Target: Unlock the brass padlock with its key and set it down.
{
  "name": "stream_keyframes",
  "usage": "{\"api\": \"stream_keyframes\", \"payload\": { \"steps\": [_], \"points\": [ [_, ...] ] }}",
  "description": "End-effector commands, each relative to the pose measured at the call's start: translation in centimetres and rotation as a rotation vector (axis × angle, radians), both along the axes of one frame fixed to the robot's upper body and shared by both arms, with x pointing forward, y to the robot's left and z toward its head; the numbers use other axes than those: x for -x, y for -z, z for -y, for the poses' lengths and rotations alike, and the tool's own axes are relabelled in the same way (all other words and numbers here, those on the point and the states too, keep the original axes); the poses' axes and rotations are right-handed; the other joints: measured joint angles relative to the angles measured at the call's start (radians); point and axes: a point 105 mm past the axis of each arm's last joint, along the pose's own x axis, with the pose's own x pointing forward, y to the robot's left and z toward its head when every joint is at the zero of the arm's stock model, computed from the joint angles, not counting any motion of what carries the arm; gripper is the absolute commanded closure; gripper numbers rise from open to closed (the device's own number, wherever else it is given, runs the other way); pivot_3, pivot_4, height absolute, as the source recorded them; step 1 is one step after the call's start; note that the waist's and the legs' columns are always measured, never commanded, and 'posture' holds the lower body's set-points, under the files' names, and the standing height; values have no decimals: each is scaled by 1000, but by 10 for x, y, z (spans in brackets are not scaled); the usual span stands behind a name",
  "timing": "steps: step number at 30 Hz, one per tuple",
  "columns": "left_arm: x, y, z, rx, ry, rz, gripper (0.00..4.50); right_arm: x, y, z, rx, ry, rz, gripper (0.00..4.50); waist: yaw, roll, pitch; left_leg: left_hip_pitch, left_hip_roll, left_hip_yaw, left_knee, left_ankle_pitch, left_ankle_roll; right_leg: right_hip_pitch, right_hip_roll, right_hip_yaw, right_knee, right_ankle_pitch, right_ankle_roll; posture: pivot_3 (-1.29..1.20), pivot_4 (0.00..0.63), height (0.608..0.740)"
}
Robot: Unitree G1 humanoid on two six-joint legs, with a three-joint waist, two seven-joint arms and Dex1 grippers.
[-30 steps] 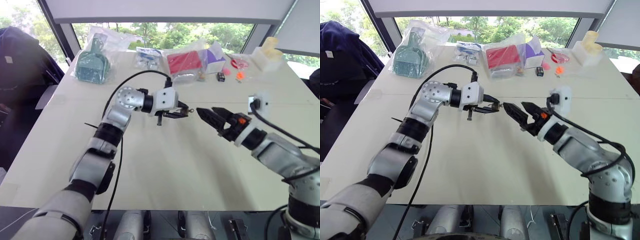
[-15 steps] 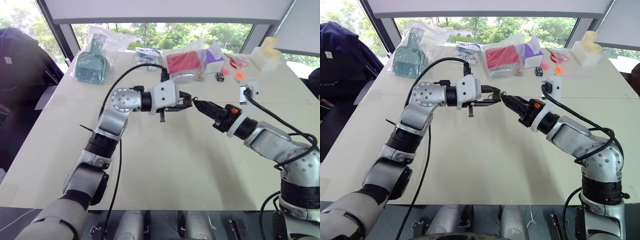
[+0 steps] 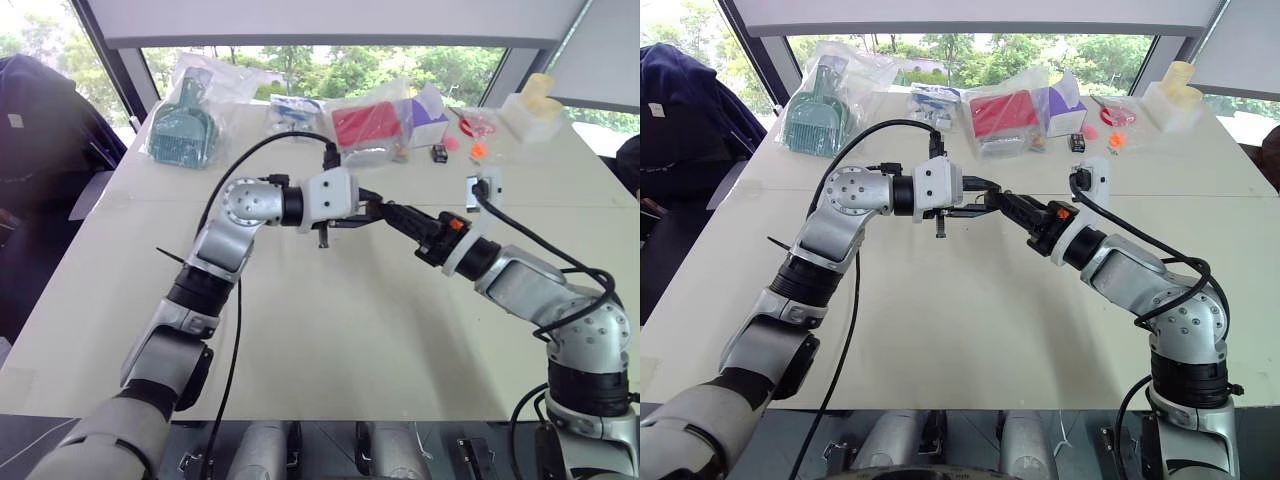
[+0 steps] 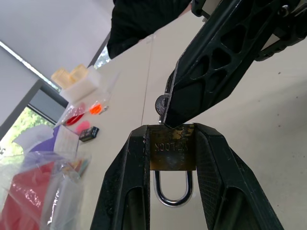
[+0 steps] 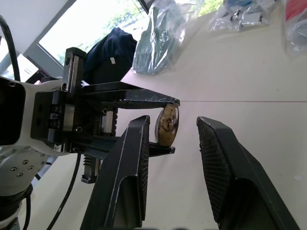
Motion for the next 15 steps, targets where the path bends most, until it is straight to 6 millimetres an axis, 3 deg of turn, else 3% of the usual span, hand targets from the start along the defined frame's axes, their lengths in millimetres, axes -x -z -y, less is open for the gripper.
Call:
{"api": "stream_keyframes", "payload": {
  "steps": [1, 2, 3, 14, 15],
  "points": [
    [7, -12, 3, 30, 28, 49, 3819, 0, -15, 0, -37, 9, 59, 3755, 0, 0, 0, 0, 0, 0, 0, 0, 0, 0, 0, 0, 0, 0, 0, 0, 150, 740],
    [7, -12, 3, 30, 28, 48, 3819, 0, -16, 0, -40, 10, 60, 4222, 0, 0, 0, 0, 0, 0, 0, 0, 0, 0, 0, 0, 0, 0, 0, 0, 150, 740],
    [7, -12, 2, 29, 26, 48, 3819, 0, -16, 0, -43, 11, 60, 4405, 0, 0, 0, 0, 0, 0, 0, 0, 0, 0, 0, 0, 0, 0, 0, 0, 150, 740],
    [3, -11, -3, 25, 2, 50, 3819, 4, -11, 2, -42, 18, 43, 4405, 0, 0, 0, 0, 0, 0, 0, 0, 0, 0, 0, 0, 0, 0, 0, 0, 150, 740],
    [3, -10, -3, 25, 1, 51, 3819, 4, -11, 2, -39, 21, 43, 4007, 0, 0, 0, 0, 0, 0, 0, 0, 0, 0, 0, 0, 0, 0, 0, 0, 150, 740]
  ]
}}
